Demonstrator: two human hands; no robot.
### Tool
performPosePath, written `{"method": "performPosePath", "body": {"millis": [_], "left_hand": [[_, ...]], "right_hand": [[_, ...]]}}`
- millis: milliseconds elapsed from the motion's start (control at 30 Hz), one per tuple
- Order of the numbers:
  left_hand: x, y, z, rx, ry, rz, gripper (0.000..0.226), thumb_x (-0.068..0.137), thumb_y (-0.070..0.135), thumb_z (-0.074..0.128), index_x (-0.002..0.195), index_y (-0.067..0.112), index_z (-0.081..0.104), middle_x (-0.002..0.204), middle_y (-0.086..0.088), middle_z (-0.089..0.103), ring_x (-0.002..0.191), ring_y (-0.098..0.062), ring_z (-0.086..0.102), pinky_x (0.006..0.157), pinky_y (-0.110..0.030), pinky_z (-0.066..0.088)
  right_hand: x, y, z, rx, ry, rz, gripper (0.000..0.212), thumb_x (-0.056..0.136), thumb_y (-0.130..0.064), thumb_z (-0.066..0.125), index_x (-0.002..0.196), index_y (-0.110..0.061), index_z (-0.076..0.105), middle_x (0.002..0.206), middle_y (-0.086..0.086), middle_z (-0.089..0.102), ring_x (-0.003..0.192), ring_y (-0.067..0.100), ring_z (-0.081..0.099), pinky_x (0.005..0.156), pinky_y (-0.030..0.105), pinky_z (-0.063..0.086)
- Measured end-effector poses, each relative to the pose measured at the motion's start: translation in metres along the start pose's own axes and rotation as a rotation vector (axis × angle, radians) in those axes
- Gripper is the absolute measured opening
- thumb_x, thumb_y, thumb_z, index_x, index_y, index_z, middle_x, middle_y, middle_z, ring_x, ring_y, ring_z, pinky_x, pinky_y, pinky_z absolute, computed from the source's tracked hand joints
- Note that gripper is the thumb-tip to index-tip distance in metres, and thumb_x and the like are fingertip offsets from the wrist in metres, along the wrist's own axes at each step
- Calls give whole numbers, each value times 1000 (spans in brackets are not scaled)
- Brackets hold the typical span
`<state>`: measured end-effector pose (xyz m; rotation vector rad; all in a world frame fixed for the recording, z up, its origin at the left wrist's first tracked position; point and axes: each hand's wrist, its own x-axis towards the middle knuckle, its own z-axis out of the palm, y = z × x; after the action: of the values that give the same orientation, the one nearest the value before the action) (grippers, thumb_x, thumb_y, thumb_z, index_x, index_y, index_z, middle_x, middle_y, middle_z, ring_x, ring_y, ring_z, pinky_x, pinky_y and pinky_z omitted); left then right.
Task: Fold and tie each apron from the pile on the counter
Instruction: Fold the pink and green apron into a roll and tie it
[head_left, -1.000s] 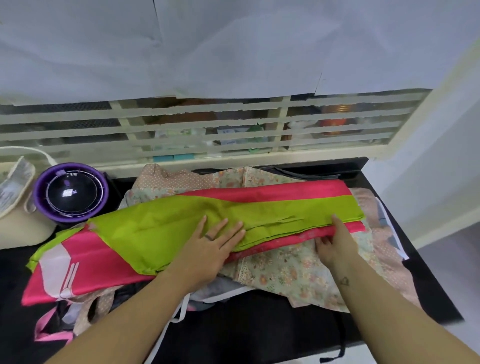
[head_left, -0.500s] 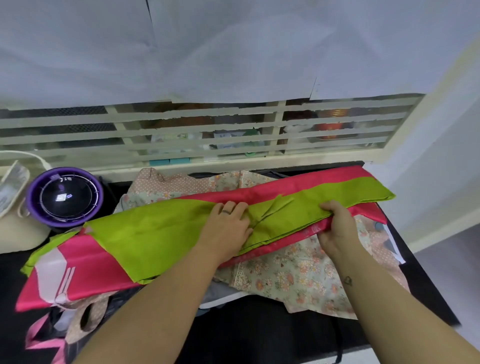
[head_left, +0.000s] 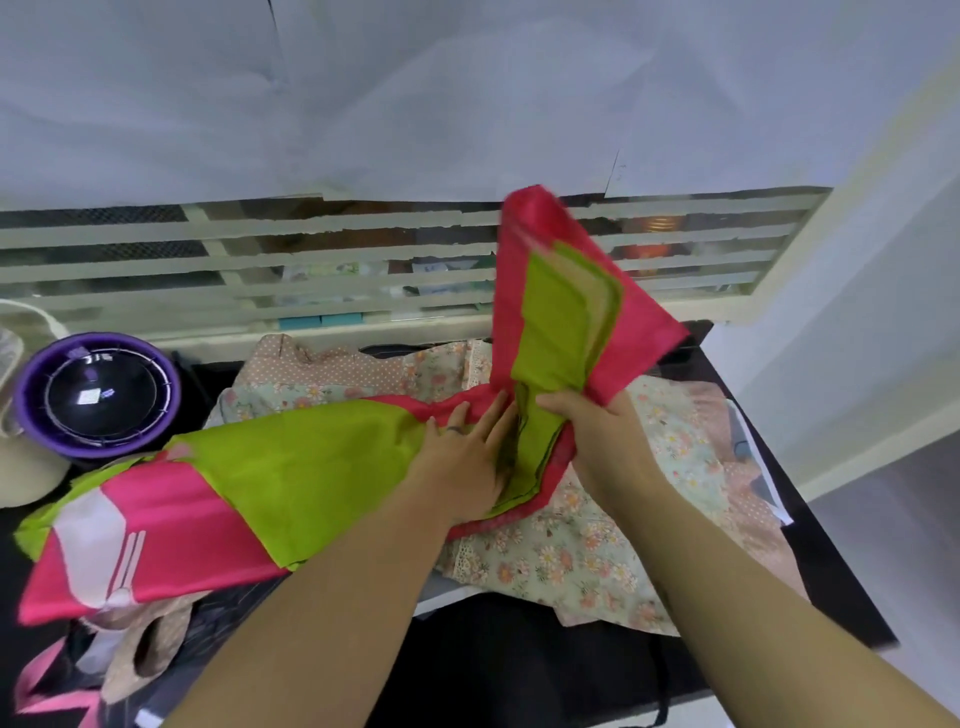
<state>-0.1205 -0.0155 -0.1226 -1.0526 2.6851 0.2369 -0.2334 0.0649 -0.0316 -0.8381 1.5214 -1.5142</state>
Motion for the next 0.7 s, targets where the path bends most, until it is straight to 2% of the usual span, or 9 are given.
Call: {"method": "performPosePath", "body": {"millis": [100,200,267,333,400,467,567,633,700], "left_hand": [[2,3,-6,28,-28,-2,65,101,47,20,151,24,-16,161,5,-10,146,-36,5,111,-62,19],[-10,5,-13,64,42,-22,62,101,46,20,153,21,-4,161,-1,2,146,-32,9,114,-61,13],[-24,2,-14,72,124,-25,61,100,46,20,153,18,13,158,-6,20,145,-30,19,115,-58,11],[-43,-7,-13,15,218,-44,61,92,45,22,140,15,46,137,-10,52,131,-30,45,111,-58,27],[-68,-22,-6,-44,359,-35,45,83,41,39,105,15,70,98,-7,69,95,-29,66,91,-55,49],[-97,-45,8,-15,524,-71,24,83,32,53,81,17,71,74,-3,68,69,-26,66,68,-44,55],[-136,-82,28,-187,669,-165,28,87,17,41,84,9,68,82,-9,66,79,-32,60,74,-44,51],[-153,-100,40,-357,733,-332,23,77,10,49,92,6,67,95,-8,64,88,-28,56,78,-36,43],[-163,-108,48,-505,786,-503,20,86,6,52,99,9,67,102,-3,59,90,-18,51,80,-31,39]], "right_hand": [[-4,2,13,-110,-16,-49,43,71,-14,58,98,17,47,96,41,49,93,50,50,84,61,45],[-6,8,22,-208,-36,-90,24,84,-4,58,91,17,50,76,25,56,68,28,54,68,40,49],[-7,14,33,-303,-71,-109,14,87,-1,55,78,10,53,64,13,55,59,11,49,60,31,44],[-9,27,47,-380,-115,-166,11,86,0,56,79,8,55,67,16,56,60,7,48,59,28,42],[-11,45,57,-444,-178,-262,5,84,-1,56,84,3,58,91,6,64,83,2,56,76,24,45],[-15,69,69,-563,-286,-326,5,80,-7,56,85,-6,58,136,4,52,124,17,46,103,40,35],[-23,95,80,-760,-372,-365,23,74,-4,56,77,-19,39,153,4,30,143,27,20,115,56,9],[-23,105,83,-863,-374,-397,30,69,2,58,79,-17,37,154,7,27,146,30,13,116,55,-5],[-22,113,84,-934,-368,-457,34,66,3,59,80,-17,36,153,10,29,146,33,14,114,55,-8]]}}
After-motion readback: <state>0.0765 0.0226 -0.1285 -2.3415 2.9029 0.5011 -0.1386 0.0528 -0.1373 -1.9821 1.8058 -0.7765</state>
